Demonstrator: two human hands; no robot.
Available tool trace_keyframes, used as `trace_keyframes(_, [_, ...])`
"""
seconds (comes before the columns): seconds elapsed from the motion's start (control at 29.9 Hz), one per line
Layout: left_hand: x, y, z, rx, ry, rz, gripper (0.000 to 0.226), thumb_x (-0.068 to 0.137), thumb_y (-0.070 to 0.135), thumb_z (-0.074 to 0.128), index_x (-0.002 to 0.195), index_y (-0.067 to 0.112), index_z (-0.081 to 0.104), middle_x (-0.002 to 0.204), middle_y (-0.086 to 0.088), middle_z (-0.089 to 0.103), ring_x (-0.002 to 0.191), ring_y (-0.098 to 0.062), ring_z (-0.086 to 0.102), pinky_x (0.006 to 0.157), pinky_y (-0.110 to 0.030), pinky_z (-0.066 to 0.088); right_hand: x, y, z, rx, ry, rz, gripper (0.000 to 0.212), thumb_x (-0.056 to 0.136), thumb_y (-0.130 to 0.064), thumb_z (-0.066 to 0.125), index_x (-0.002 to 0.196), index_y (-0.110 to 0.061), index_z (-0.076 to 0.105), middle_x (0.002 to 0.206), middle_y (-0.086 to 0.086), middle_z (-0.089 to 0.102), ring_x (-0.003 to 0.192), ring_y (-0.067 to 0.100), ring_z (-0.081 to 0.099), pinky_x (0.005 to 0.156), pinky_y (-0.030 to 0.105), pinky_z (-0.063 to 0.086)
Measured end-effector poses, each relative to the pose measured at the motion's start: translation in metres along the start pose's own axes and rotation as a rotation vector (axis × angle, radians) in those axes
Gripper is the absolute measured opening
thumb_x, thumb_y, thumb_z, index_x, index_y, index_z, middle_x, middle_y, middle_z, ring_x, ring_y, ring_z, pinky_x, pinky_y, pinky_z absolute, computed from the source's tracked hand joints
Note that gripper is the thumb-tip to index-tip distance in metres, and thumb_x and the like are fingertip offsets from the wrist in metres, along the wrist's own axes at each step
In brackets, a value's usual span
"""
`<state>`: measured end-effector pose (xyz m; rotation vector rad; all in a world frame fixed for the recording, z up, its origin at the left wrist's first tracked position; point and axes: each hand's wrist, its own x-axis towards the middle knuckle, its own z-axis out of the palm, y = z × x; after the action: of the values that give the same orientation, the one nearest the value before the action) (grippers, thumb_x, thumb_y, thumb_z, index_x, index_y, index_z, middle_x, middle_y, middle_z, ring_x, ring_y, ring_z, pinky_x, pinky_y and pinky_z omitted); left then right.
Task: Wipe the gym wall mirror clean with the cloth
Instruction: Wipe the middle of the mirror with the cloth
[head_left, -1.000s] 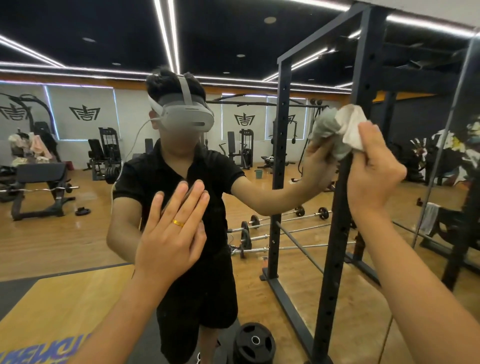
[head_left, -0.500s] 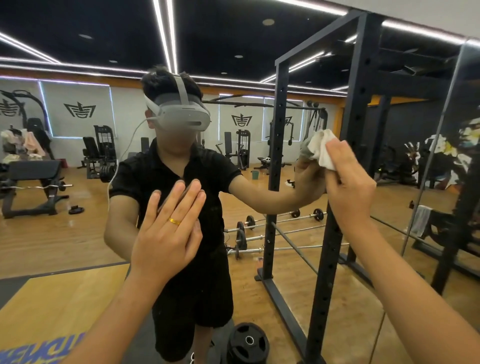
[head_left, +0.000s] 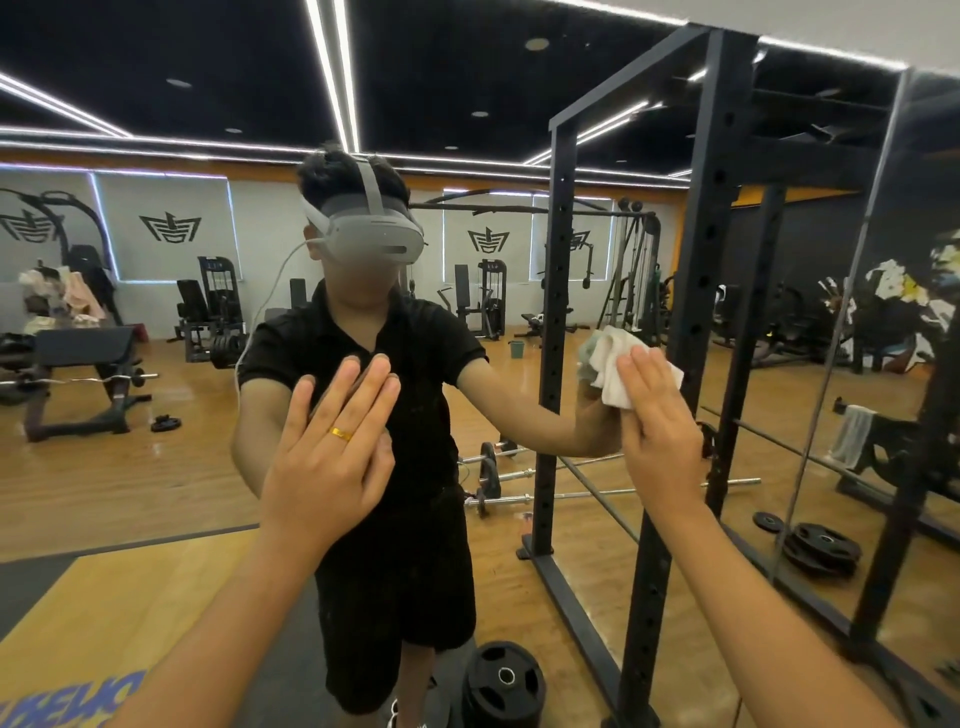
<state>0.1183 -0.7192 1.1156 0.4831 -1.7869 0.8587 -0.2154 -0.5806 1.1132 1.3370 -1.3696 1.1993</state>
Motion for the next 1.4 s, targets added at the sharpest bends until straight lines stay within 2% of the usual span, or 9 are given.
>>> trace_keyframes(0.13, [0.003, 0.001, -0.001, 0.006, 0.007, 0.003, 0.051, 0.101, 0.019, 0.051, 0.151, 0.008, 0.048, 0.161, -0.011, 0.041, 0.151, -0.031, 0.035, 0.123, -0.057, 0.025, 0.021, 0.007, -0.012, 0.037, -0.026, 0.019, 0.052, 0.097, 0.007, 0.057, 0.146, -0.010, 0.056, 0.156, 0.010, 0.048, 0.146, 0.028, 0.045, 0.122, 0.022, 0.029])
trace_keyframes(0.23, [0.003, 0.001, -0.001, 0.020, -0.006, -0.003, 0.052, 0.103, 0.020, 0.050, 0.153, 0.008, 0.046, 0.163, -0.011, 0.038, 0.153, -0.030, 0.031, 0.124, -0.057, 0.023, 0.006, 0.000, -0.010, 0.095, -0.013, 0.062, 0.046, 0.099, -0.003, 0.054, 0.144, -0.013, 0.057, 0.154, 0.009, 0.051, 0.145, 0.027, 0.047, 0.122, 0.028, 0.034])
trace_keyframes(0.4, [0.002, 0.003, -0.003, 0.010, -0.021, -0.007, 0.053, 0.103, 0.021, 0.049, 0.154, 0.008, 0.044, 0.163, -0.012, 0.036, 0.154, -0.031, 0.030, 0.125, -0.057, 0.020, -0.060, -0.040, 0.009, 0.160, -0.014, 0.241, 0.061, 0.089, 0.016, 0.063, 0.145, -0.007, 0.057, 0.157, 0.004, 0.044, 0.150, 0.026, 0.037, 0.124, 0.024, 0.025])
trace_keyframes(0.57, [0.003, 0.003, -0.005, 0.027, -0.047, -0.011, 0.053, 0.103, 0.022, 0.048, 0.155, 0.008, 0.043, 0.164, -0.011, 0.035, 0.155, -0.030, 0.027, 0.126, -0.055, 0.018, -0.010, -0.037, 0.002, 0.193, 0.182, 0.260, 0.044, 0.100, -0.001, 0.048, 0.143, -0.005, 0.056, 0.152, 0.009, 0.049, 0.147, 0.032, 0.040, 0.123, 0.023, 0.029])
trace_keyframes(0.67, [0.004, 0.004, -0.005, 0.024, -0.033, -0.016, 0.052, 0.104, 0.022, 0.046, 0.154, 0.009, 0.044, 0.163, -0.010, 0.036, 0.155, -0.029, 0.028, 0.126, -0.052, 0.015, 0.021, -0.029, 0.003, 0.230, 0.184, 0.319, 0.046, 0.100, 0.001, 0.049, 0.145, -0.009, 0.055, 0.155, 0.009, 0.048, 0.151, 0.029, 0.035, 0.123, 0.018, 0.024])
trace_keyframes(0.9, [0.005, 0.008, -0.004, -0.018, -0.002, -0.054, 0.049, 0.103, 0.019, 0.048, 0.151, 0.008, 0.048, 0.161, -0.010, 0.040, 0.153, -0.029, 0.031, 0.125, -0.053, 0.018, 0.005, -0.034, 0.023, 0.179, 0.200, 0.297, 0.042, 0.105, -0.011, 0.052, 0.147, -0.006, 0.054, 0.157, 0.011, 0.045, 0.152, 0.027, 0.035, 0.125, 0.029, 0.028])
trace_keyframes(1.14, [0.000, 0.010, 0.000, -0.027, 0.020, -0.054, 0.050, 0.100, 0.016, 0.052, 0.149, 0.007, 0.051, 0.158, -0.012, 0.045, 0.149, -0.031, 0.039, 0.118, -0.061, 0.031, -0.030, -0.030, 0.016, 0.156, 0.174, 0.235, 0.044, 0.101, -0.001, 0.050, 0.144, -0.008, 0.055, 0.151, 0.007, 0.052, 0.149, 0.019, 0.041, 0.120, 0.044, 0.039])
trace_keyframes(1.24, [0.001, 0.006, 0.002, 0.000, 0.027, -0.039, 0.051, 0.100, 0.017, 0.051, 0.150, 0.008, 0.050, 0.159, -0.011, 0.043, 0.150, -0.030, 0.037, 0.121, -0.059, 0.028, -0.028, -0.024, 0.018, 0.115, 0.193, 0.201, 0.050, 0.096, 0.011, 0.056, 0.142, -0.009, 0.056, 0.150, 0.007, 0.053, 0.145, 0.023, 0.046, 0.113, 0.047, 0.045])
trace_keyframes(1.4, [-0.002, 0.005, 0.004, -0.010, 0.027, -0.038, 0.050, 0.102, 0.018, 0.048, 0.152, 0.008, 0.048, 0.160, -0.011, 0.042, 0.151, -0.030, 0.036, 0.120, -0.061, 0.029, -0.005, -0.015, 0.014, 0.048, 0.260, 0.153, 0.041, 0.096, 0.010, 0.054, 0.135, 0.000, 0.063, 0.141, 0.015, 0.060, 0.137, 0.034, 0.055, 0.114, 0.034, 0.046])
